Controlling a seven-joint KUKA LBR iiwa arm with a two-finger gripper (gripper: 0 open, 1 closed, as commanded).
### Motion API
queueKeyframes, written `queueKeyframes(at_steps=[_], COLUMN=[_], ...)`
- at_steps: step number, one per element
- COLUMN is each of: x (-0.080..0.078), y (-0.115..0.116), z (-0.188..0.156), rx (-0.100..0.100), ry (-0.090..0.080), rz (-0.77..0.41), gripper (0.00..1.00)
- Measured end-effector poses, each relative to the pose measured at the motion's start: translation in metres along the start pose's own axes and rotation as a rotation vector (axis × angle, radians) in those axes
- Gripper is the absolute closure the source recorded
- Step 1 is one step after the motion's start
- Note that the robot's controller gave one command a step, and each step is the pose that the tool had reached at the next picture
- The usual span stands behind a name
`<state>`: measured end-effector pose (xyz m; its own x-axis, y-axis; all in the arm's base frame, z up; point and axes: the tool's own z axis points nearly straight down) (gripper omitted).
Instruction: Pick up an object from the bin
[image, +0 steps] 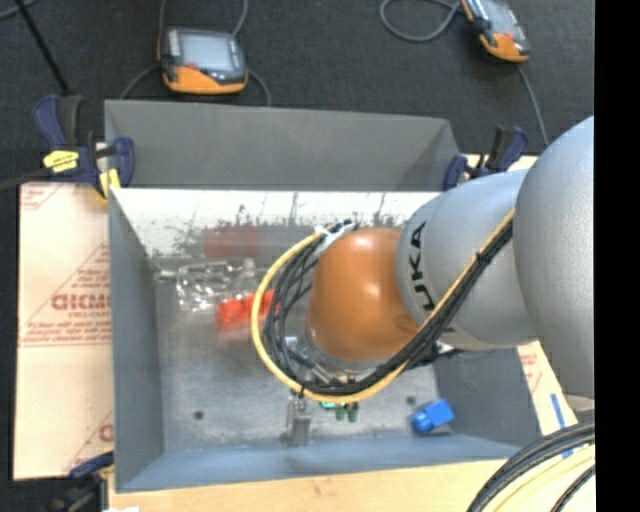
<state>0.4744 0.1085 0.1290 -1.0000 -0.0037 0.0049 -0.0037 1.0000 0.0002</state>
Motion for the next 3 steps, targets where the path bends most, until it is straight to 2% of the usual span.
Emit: queueKeyframes(at_steps=[1, 2, 3], x=[-0.069, -0.130, -0.153], y=[0.043, 0.041, -0.007], z=[0.037, -0.022, 0.051], rx=[-0.003, -0.004, 0.002], ry=[-0.008, -0.012, -0.006], rz=[0.025, 0.429, 0.497], gripper=[0.00, 0.00, 0.00])
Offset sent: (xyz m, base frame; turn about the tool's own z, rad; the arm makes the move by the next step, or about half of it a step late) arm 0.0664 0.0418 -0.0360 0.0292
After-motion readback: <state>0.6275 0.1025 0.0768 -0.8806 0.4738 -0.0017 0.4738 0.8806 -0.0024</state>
